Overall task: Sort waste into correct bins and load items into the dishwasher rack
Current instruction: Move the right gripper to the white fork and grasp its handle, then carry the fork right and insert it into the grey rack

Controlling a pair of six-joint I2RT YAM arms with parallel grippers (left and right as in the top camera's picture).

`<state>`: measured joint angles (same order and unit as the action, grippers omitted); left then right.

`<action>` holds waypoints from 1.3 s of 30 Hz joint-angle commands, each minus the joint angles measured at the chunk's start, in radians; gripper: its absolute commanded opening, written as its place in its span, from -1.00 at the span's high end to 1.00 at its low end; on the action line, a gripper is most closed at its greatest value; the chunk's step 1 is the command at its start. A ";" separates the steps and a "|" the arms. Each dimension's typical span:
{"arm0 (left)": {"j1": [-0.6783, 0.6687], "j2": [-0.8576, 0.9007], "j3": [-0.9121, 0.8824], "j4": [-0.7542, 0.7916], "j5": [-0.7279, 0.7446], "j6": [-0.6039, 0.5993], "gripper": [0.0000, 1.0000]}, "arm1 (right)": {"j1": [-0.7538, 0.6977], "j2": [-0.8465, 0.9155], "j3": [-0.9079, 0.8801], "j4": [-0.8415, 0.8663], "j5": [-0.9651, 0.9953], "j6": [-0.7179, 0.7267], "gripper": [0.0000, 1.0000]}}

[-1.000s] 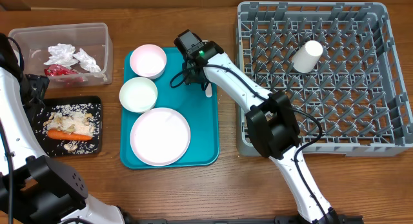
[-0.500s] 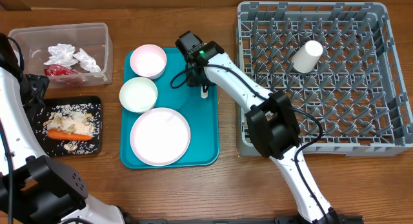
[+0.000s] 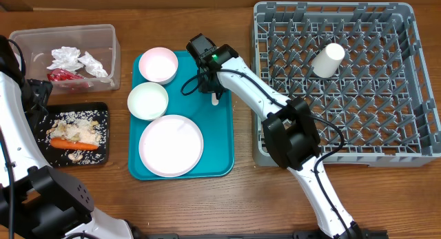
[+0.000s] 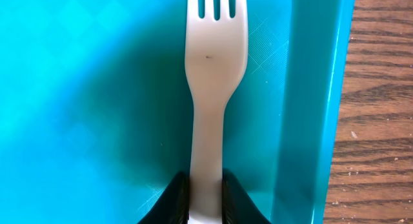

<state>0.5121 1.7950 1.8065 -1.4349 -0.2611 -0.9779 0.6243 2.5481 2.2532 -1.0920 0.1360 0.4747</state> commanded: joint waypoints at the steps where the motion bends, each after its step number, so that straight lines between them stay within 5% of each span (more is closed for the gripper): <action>1: -0.004 -0.017 -0.004 0.000 0.000 -0.021 -1.00 | 0.010 0.003 -0.003 -0.018 -0.018 0.005 0.92; 26: -0.004 -0.017 -0.004 0.001 0.000 -0.021 -1.00 | -0.006 -0.212 0.061 -0.091 -0.119 0.005 0.92; 39: -0.004 -0.017 -0.004 0.000 0.000 -0.021 -1.00 | -0.245 -0.410 0.061 -0.148 -0.076 -0.099 0.92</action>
<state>0.5121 1.7950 1.8065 -1.4349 -0.2611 -0.9779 0.4366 2.1746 2.2925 -1.2316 0.0429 0.4381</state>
